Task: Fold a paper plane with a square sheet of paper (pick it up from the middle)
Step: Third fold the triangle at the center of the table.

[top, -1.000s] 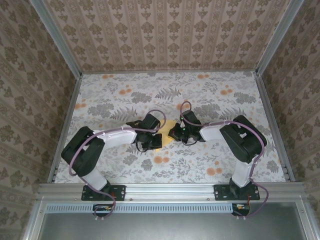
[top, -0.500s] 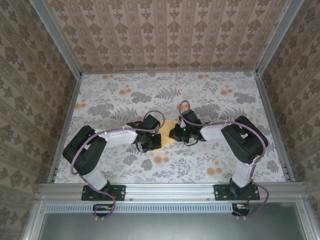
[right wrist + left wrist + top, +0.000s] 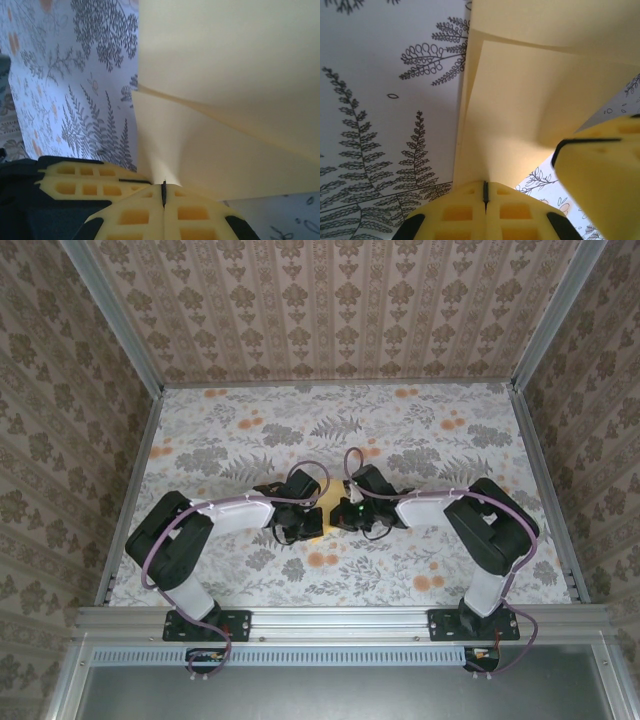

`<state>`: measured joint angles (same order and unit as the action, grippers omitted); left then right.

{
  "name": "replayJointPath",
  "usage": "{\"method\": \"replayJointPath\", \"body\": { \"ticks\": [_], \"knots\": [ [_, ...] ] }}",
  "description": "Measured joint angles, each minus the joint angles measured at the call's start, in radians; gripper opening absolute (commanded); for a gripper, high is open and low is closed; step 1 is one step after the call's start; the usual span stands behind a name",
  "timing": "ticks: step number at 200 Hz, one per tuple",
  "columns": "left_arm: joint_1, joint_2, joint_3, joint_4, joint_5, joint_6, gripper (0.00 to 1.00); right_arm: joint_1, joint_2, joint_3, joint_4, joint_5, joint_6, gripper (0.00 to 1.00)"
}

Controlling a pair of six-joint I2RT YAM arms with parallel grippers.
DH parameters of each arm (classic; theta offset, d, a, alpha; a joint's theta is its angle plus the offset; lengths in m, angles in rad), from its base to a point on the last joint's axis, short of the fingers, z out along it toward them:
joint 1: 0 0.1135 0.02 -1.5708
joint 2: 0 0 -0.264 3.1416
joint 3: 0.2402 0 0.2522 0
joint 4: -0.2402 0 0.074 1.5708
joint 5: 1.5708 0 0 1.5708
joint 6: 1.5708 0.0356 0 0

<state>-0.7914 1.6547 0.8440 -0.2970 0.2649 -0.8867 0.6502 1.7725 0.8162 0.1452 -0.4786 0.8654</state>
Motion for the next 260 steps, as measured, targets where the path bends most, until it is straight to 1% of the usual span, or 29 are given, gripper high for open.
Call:
{"method": "replayJointPath", "body": {
  "ticks": [79,111,131,176,202,219,229,240,260],
  "knots": [
    [0.0,0.0,-0.006,0.014,0.006,0.0,0.0,0.014,0.057,0.036,-0.022,0.0,0.0,0.03],
    [0.002,0.0,-0.013,0.018,0.01,0.0,0.0,-0.002,0.063,0.038,-0.022,-0.009,-0.012,0.03],
    [0.007,-0.002,-0.026,0.036,0.024,0.0,0.0,-0.039,0.063,0.037,-0.029,-0.023,-0.035,0.03],
    [0.026,-0.018,-0.06,0.083,0.055,0.0,0.0,-0.187,0.064,0.036,-0.055,-0.063,-0.109,0.03],
    [0.027,-0.019,-0.056,0.082,0.063,0.0,0.0,-0.236,0.066,0.045,-0.079,-0.076,-0.139,0.03],
    [0.027,-0.018,-0.046,0.068,0.061,0.001,0.0,-0.253,0.053,0.048,-0.105,-0.063,-0.156,0.05],
    [0.027,-0.018,-0.038,0.05,0.061,0.004,0.0,-0.262,0.032,0.048,-0.132,-0.041,-0.158,0.1],
    [0.027,-0.018,-0.029,0.031,0.06,0.009,0.06,-0.271,0.004,0.048,-0.154,-0.03,-0.159,0.16],
    [0.027,-0.021,0.0,-0.004,0.054,0.021,0.21,-0.278,-0.069,0.039,-0.165,-0.023,-0.159,0.25]
  ]
}}
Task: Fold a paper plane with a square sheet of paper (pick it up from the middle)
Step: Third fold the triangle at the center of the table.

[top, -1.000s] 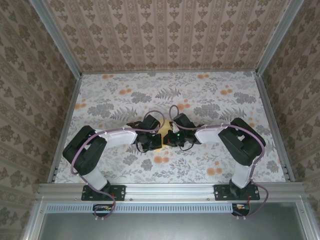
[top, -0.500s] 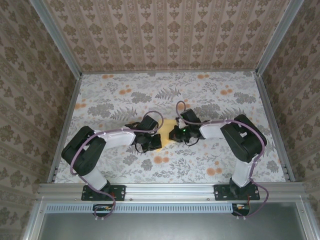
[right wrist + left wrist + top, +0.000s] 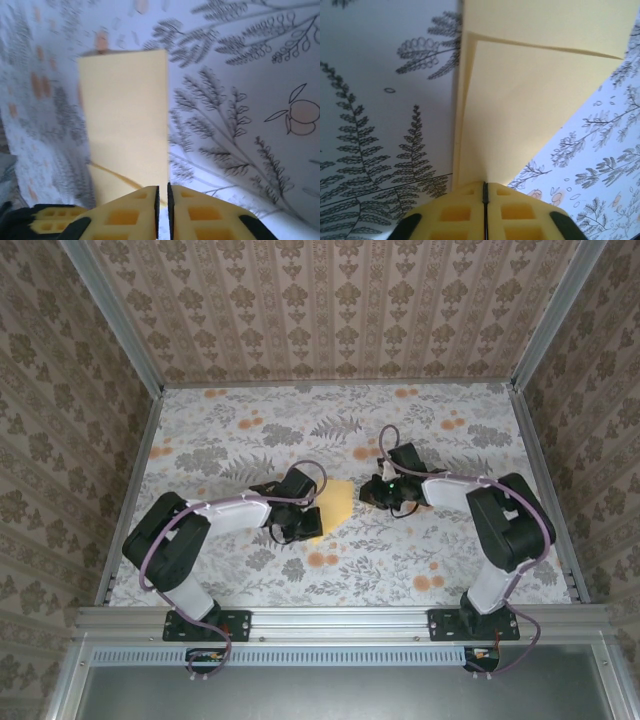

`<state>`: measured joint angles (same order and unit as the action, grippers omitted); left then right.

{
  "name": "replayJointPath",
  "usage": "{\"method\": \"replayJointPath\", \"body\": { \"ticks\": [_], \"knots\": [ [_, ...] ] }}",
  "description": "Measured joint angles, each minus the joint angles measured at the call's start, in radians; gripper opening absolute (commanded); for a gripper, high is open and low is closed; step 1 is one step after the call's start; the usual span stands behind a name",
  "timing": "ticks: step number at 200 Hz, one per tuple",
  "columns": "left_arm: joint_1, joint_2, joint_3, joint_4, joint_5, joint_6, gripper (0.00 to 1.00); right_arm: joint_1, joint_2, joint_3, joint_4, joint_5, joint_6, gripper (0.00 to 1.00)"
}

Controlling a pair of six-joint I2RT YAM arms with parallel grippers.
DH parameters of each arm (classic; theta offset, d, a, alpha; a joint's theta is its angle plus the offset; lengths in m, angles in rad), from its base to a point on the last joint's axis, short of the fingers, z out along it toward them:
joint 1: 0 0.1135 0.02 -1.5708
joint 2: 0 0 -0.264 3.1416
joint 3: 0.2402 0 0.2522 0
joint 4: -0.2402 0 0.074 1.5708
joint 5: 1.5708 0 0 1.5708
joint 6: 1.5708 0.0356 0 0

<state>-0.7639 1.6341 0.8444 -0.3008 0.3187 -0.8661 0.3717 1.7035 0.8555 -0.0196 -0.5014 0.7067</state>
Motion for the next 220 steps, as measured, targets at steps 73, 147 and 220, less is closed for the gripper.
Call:
{"method": "replayJointPath", "body": {
  "ticks": [73,147,220],
  "knots": [
    [0.014,-0.023,0.123,-0.016,-0.063,0.05,0.25,0.0,-0.082,-0.077,0.04,-0.049,0.094,0.45],
    [0.049,0.137,0.19,-0.041,-0.101,0.066,0.09,0.014,-0.036,-0.079,0.092,-0.072,0.164,0.5],
    [0.071,0.159,0.185,-0.045,-0.1,0.058,0.04,0.049,0.023,-0.071,0.09,-0.076,0.192,0.47]
  ]
}}
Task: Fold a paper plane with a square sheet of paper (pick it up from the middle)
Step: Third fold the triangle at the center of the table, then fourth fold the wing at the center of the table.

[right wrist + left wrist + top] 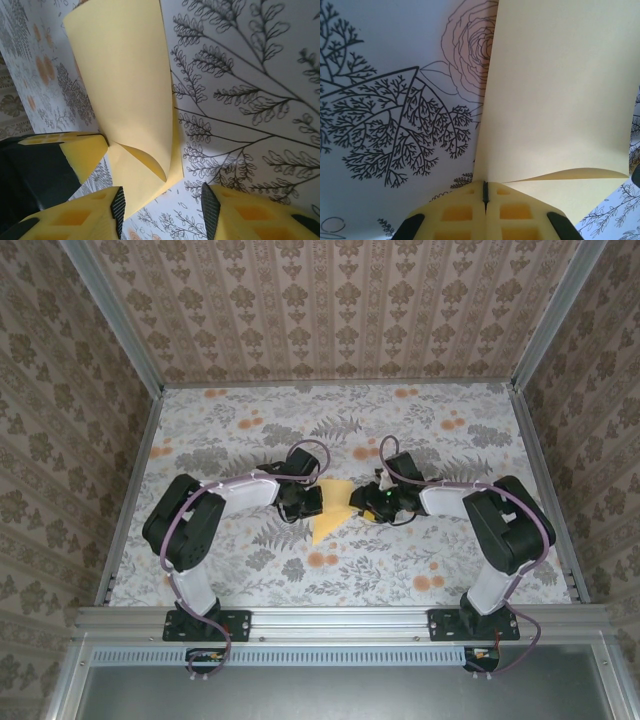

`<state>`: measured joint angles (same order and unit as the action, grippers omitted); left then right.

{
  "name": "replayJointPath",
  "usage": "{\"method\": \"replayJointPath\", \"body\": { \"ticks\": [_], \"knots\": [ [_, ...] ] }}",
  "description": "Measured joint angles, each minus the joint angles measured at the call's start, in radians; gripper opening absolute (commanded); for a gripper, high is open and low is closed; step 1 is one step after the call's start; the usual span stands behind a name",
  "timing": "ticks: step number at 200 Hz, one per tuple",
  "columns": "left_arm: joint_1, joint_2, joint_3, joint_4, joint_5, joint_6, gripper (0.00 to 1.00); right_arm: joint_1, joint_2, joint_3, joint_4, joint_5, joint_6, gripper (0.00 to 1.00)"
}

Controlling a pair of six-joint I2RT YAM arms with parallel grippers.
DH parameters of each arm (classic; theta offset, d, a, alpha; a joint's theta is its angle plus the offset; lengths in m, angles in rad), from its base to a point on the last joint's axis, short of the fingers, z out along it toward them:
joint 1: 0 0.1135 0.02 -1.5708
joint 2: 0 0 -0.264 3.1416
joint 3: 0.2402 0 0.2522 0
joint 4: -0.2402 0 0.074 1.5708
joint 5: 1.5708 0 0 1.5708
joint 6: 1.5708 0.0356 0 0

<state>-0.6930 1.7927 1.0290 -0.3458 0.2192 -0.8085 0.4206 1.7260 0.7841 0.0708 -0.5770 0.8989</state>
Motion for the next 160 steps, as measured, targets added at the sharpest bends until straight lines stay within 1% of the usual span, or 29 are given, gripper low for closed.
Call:
{"method": "replayJointPath", "body": {
  "ticks": [66,160],
  "knots": [
    [0.001,0.0,-0.002,0.002,0.001,-0.003,0.03,0.029,0.027,0.035,0.0,0.0,0.022,0.38],
    [0.001,0.0,-0.003,0.004,0.004,-0.003,0.03,0.04,0.051,0.04,0.002,-0.008,0.031,0.36]
  ]
}}
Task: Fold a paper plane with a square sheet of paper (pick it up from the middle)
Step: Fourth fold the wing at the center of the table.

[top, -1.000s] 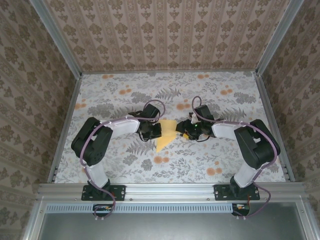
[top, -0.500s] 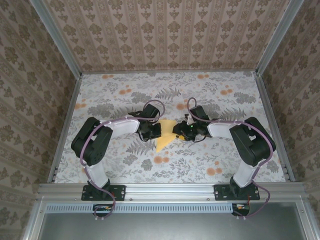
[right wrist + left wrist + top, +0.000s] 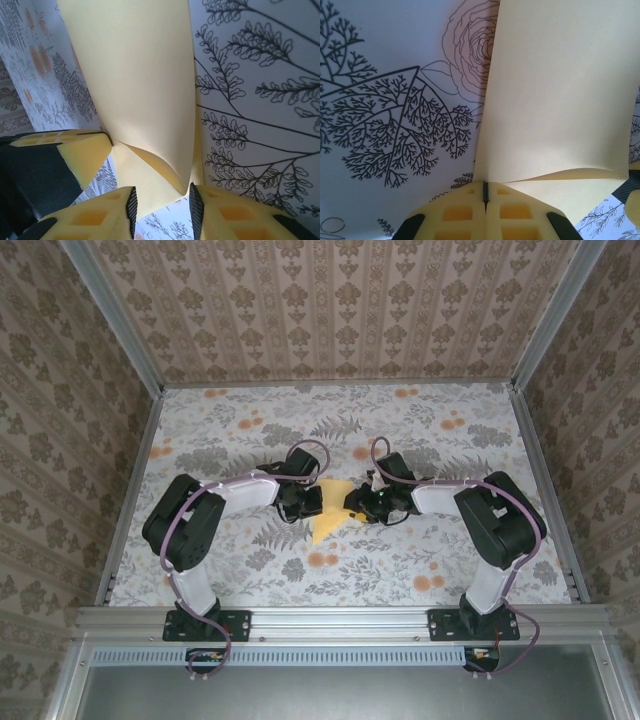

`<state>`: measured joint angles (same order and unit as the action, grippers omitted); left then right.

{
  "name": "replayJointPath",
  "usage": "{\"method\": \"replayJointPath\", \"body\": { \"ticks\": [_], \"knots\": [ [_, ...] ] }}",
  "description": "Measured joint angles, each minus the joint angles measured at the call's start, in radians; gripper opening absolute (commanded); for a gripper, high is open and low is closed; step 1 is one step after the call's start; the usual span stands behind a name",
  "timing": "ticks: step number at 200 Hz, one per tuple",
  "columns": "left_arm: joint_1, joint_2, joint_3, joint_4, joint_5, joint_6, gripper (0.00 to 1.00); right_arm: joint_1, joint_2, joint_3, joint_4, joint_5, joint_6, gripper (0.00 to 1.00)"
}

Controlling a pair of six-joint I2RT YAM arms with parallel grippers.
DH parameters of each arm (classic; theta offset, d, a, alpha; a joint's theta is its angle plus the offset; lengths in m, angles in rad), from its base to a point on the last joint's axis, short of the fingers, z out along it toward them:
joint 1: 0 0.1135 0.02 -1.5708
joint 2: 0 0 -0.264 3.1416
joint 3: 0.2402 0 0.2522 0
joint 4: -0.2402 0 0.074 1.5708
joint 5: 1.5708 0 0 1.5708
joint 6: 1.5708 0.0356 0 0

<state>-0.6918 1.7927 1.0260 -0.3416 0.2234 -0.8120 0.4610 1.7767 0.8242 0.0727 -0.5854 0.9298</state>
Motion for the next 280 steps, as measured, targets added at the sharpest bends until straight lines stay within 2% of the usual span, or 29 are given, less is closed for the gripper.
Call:
{"method": "replayJointPath", "body": {
  "ticks": [75,115,125,138,166,178,188,249,280],
  "knots": [
    [0.006,0.0,0.0,0.001,0.013,0.0,0.04,0.0,0.049,0.0,0.123,-0.082,0.069,0.28],
    [0.007,0.0,-0.001,0.001,0.016,0.0,0.07,0.0,0.073,0.0,0.164,-0.09,0.099,0.23],
    [0.008,0.0,0.0,0.002,0.016,0.0,0.08,0.0,0.078,0.0,0.169,-0.094,0.103,0.19],
    [0.012,0.0,0.0,0.001,0.018,0.002,0.11,0.0,0.084,0.0,0.174,-0.097,0.113,0.05],
    [0.031,-0.016,0.0,-0.027,0.021,0.021,0.25,0.0,0.082,-0.001,0.179,-0.094,0.129,0.0],
    [0.047,-0.042,0.0,-0.049,0.018,0.026,0.34,0.0,0.068,-0.001,0.162,-0.079,0.124,0.0],
    [0.064,-0.076,0.001,-0.064,0.013,0.034,0.42,0.0,0.043,-0.001,0.134,-0.057,0.117,0.0],
    [0.138,-0.331,-0.005,-0.08,-0.032,0.077,0.76,-0.006,-0.169,0.055,-0.083,0.082,0.062,0.0],
    [0.139,-0.396,-0.046,-0.044,-0.034,0.098,0.88,-0.006,-0.212,0.111,-0.192,0.144,0.06,0.0]
  ]
}}
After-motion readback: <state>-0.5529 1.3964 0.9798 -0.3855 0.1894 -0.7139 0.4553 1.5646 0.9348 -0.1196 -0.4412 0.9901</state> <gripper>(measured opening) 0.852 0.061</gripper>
